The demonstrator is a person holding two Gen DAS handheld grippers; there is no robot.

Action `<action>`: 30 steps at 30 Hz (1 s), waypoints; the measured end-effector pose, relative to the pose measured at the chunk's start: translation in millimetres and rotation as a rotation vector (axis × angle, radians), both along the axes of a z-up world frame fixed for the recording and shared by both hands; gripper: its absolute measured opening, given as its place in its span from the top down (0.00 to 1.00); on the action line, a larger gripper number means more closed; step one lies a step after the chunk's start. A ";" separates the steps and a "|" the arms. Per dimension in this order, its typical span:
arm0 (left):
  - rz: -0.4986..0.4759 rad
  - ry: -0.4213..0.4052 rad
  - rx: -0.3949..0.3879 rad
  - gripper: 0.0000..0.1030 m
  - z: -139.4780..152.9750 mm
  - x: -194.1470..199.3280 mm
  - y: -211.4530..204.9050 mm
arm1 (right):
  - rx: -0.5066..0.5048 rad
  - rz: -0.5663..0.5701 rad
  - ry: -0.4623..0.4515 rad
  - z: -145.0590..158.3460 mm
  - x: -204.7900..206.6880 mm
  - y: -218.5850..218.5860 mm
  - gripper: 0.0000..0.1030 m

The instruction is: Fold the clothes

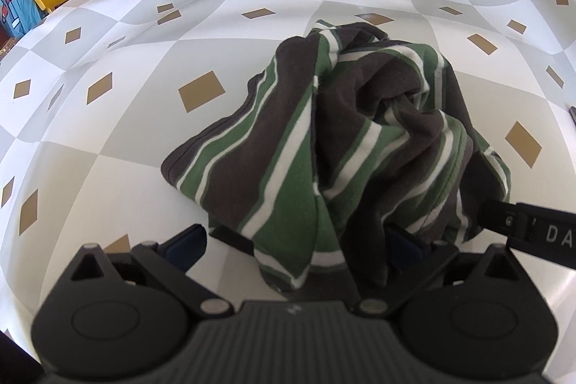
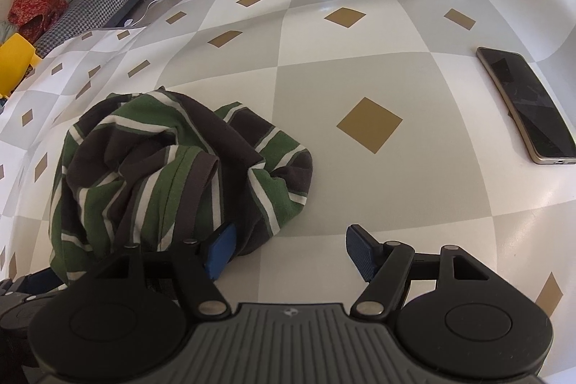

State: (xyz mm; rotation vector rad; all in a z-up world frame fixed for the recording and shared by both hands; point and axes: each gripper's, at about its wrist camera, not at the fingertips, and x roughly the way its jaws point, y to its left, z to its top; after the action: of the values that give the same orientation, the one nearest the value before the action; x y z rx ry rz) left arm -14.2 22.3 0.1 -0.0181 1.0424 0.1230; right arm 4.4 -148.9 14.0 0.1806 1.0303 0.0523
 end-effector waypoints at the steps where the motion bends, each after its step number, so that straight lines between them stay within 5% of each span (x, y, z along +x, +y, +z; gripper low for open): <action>1: 0.000 -0.003 -0.002 0.00 1.6 -1.9 0.0 | -0.001 0.003 -0.003 0.9 -0.8 0.5 0.34; 30: 0.007 0.063 -0.024 0.00 5.8 -50.2 3.9 | -0.108 0.154 0.025 8.6 -39.2 22.2 0.34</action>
State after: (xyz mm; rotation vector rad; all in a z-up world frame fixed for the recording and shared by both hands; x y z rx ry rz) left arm -64.4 26.2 5.9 -0.0404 1.1073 0.1181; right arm -34.8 -126.7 22.6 0.0030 1.0680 0.1337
